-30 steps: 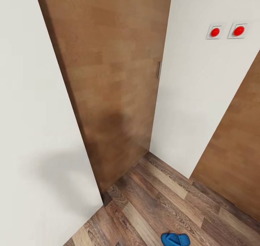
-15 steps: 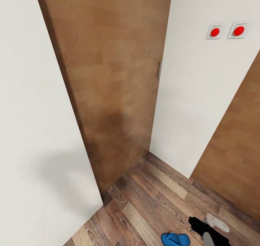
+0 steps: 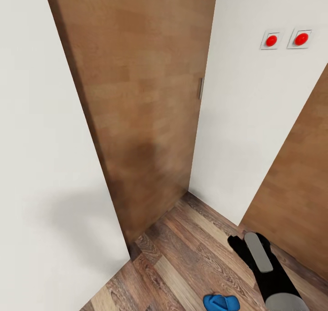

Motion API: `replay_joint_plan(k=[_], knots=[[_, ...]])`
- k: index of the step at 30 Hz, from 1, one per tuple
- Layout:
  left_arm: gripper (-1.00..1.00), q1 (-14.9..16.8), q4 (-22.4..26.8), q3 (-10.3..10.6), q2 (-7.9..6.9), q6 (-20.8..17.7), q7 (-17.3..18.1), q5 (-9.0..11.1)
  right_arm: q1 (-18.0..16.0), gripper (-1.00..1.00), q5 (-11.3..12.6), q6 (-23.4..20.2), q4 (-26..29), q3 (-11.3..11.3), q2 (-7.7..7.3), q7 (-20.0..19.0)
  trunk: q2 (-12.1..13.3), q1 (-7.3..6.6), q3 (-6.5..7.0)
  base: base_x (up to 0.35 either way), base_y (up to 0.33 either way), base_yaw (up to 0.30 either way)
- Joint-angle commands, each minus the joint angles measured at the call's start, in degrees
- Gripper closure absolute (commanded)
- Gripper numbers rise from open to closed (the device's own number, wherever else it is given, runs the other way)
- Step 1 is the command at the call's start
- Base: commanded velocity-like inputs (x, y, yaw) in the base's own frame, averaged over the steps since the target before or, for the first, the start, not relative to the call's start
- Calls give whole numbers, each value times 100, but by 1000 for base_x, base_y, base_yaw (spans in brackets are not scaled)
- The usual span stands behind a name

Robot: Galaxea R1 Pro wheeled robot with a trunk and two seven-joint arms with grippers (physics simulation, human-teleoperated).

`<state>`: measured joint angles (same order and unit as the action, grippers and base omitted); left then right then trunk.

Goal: In the bedroom, move the book from the bed onto either nightstand, and place the two sandals side by side next to the bed.

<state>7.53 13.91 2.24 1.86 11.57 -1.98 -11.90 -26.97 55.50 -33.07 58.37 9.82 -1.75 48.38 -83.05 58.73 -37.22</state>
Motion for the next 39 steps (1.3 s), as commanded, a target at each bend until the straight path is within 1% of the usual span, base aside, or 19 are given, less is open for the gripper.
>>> replay_joint_plan(k=[1, 3, 4, 5, 6, 9, 11, 13, 14, 15, 17, 19, 24, 32, 39], knots=[[-100, 3, -3, 20, 0, 27, -19, -27, -8, -100, 137, -27, 2, 2, -1, 142, -3, 0, -5, 0, 0, 0], [-100, 3, -4, 16, 4, 49, -19, -22, -20, -100, 494, -7, -22, 31, 4, 458, -3, 0, -5, 0, 0, 0], [-100, 3, -4, 15, 5, 53, -20, -20, -22, -100, 574, 4, -44, 54, 4, 504, -3, 0, -5, 0, 0, 0], [-100, 3, -3, 14, 6, 57, -21, -18, -24, -100, 705, 21, -150, 110, 6, 569, -3, 0, -5, 0, 0, 0], [-100, 3, -3, 14, 6, 59, -21, -17, -25, -100, 753, 27, -237, 145, 6, 590, -3, 0, -5, 0, 0, 0], [-100, 3, -4, 13, 11, 107, -15, -15, -27, -100, 906, 172, -831, 323, 17, 642, -3, 0, -5, 0, 0, 0], [-100, 3, -5, 13, 14, 178, -14, -14, -28, -100, 940, 539, -988, 367, 24, 654, -3, 0, -5, 0, 0, 0], [-100, 3, -3, 13, 20, 262, -14, -12, -28, -100, 950, 1104, -1050, 382, 32, 659, -3, 0, -5, 0, 0, 0], [-100, 3, -3, 13, 25, 286, -14, -11, -28, -100, 951, 1250, -1058, 384, 34, 659, -3, 0, -5, 0, 0, 0], [-100, 3, -2, 10, 53, 346, -12, -5, -28, -100, 954, 1650, -1071, 383, 41, 652, -3, 0, -5, 0, 0, 0], [-100, 3, -2, 7, 78, 385, -13, -1, -28, -100, 954, 1950, -1059, 377, 54, 645, -3, 0, -5, 0, 0, 0], [-100, 3, -2, 6, 94, 404, -13, 2, -28, -100, 954, 2123, -971, 373, 66, 641, -3, 0, -5, 0, 0, 0], [-100, 3, -2, 4, 173, 423, -13, 7, -28, -100, 958, 2281, -624, 364, 77, 638, -3, 0, -5, 0, 0, 0], [-100, 3, -3, -3, 207, 420, -13, 12, -28, -100, 962, 2291, -566, 363, 77, 637, -3, 0, -5, 0, 0, 0], [-100, 3, -2, -5, 210, 420, -13, 13, -28, -100, 962, 2296, -564, 358, 79, 630, -283, 153, -131, 0, 0, 0]])
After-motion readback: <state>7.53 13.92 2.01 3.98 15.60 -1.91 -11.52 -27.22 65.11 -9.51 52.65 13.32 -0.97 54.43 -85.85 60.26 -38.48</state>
